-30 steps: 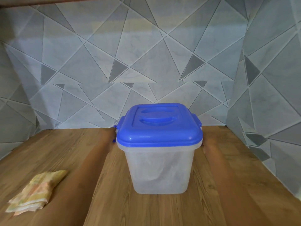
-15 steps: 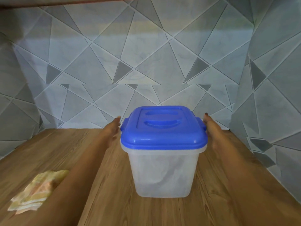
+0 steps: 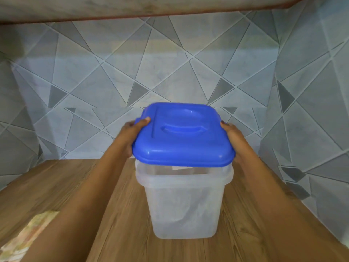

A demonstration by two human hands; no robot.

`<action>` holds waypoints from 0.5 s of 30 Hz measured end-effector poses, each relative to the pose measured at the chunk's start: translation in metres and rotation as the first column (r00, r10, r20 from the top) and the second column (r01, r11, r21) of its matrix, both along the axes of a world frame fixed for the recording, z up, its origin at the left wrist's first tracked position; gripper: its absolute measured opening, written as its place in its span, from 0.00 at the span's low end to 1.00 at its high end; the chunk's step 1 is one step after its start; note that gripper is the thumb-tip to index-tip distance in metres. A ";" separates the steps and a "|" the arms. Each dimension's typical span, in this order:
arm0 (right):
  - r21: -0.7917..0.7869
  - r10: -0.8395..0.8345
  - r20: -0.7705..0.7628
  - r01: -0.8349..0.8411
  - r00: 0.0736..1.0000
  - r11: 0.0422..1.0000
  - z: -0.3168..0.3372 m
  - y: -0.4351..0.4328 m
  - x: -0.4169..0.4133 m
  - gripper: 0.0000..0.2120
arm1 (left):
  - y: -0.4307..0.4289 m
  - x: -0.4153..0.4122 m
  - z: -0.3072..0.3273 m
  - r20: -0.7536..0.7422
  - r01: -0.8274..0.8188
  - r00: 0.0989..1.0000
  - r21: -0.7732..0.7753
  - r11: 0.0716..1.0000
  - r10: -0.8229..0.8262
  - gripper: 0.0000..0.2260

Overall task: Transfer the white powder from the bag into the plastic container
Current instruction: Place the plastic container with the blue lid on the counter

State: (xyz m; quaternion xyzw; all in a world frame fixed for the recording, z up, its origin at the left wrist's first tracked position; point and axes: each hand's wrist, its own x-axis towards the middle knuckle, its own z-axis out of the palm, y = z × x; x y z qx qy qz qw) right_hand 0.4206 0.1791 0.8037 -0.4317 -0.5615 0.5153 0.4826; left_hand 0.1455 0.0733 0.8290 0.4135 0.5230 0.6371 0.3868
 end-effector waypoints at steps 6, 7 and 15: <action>0.165 -0.160 0.010 0.156 0.987 0.974 0.027 -0.023 0.038 0.23 | -0.017 0.054 0.075 -0.029 0.076 0.997 0.422 0.903 -0.070 0.27; 0.180 -0.238 0.004 0.233 0.971 0.956 0.025 -0.028 0.050 0.23 | -0.017 0.069 0.082 -0.088 0.104 0.994 0.474 0.874 -0.071 0.22; 0.220 -0.570 0.004 0.555 0.822 0.802 -0.047 -0.062 0.161 0.20 | 0.003 0.216 0.051 -0.622 0.347 0.770 0.595 0.725 0.142 0.14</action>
